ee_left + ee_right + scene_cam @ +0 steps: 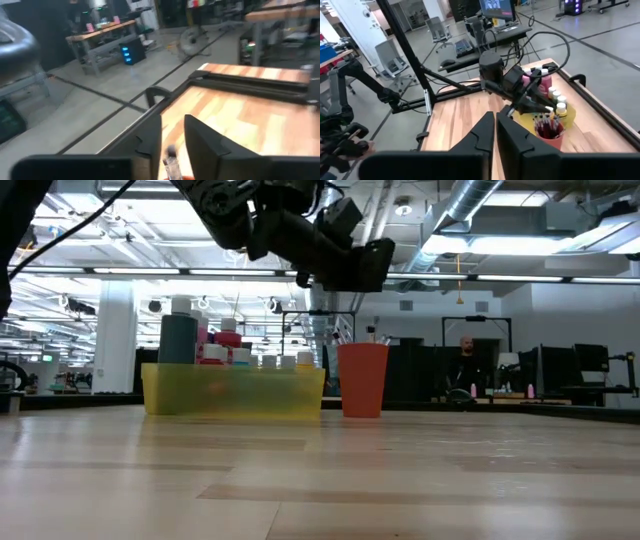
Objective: Pick & Place Paint Supplies
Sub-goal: Put the silver paint brush into the orange cup, then return to Home Position
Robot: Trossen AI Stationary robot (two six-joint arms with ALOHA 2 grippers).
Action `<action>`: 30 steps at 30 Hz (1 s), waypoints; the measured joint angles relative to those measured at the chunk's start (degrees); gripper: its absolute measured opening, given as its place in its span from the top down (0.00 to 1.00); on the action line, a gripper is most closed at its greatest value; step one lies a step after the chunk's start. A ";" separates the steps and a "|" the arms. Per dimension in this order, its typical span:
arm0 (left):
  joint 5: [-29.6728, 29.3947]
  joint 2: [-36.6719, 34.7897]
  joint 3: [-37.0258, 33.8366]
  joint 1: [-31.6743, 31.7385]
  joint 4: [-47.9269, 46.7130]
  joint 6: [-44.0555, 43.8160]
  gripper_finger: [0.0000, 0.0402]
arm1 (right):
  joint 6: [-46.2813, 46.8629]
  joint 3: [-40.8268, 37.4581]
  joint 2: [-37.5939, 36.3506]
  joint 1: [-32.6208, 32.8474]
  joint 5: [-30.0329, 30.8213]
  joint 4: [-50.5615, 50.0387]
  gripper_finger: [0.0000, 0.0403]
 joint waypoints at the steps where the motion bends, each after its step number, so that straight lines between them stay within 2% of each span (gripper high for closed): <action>1: 1.18 -0.07 0.03 0.00 0.20 0.02 0.80 | 0.00 0.00 0.00 0.00 0.09 -0.08 0.96; 5: 1.76 -0.04 -0.01 -0.42 -0.20 0.07 0.68 | -0.42 0.00 0.01 0.00 0.85 -0.23 0.90; 7: -0.27 -1.25 -0.11 -1.07 -1.39 0.42 0.63 | -0.42 0.00 0.01 0.00 1.16 -0.25 0.87; 10: -1.18 -7.47 -0.14 -2.17 -3.15 3.48 0.57 | -2.15 -0.52 -0.03 0.01 1.30 0.65 0.86; 13: -1.18 -16.16 -0.11 -2.89 -8.87 4.93 0.57 | -7.82 -3.32 -0.01 0.00 2.46 3.09 0.86; 15: -0.78 -22.77 -1.81 -2.99 -13.29 4.78 0.61 | -11.57 -4.57 -0.20 0.00 2.52 4.22 0.86; 17: 0.75 -29.92 -4.78 -2.97 -15.82 4.47 0.69 | -14.51 -5.76 -1.73 0.12 2.49 5.75 0.88; 21: 0.96 -44.41 -15.38 -2.95 -18.08 0.54 0.94 | -20.52 -9.59 -8.52 1.53 2.44 12.83 0.97; 27: 1.15 -63.78 -33.62 -3.46 -17.75 -9.04 1.00 | -25.90 -18.33 -27.24 3.37 2.58 22.15 0.99; 29: 1.22 -68.57 -38.74 -3.53 -17.74 -11.36 1.00 | -27.37 -20.59 -27.87 4.55 4.72 23.93 0.99; 30: 1.34 -70.87 -40.99 -3.56 -17.81 -12.28 1.00 | -28.52 -20.15 -27.57 4.76 6.40 19.62 0.99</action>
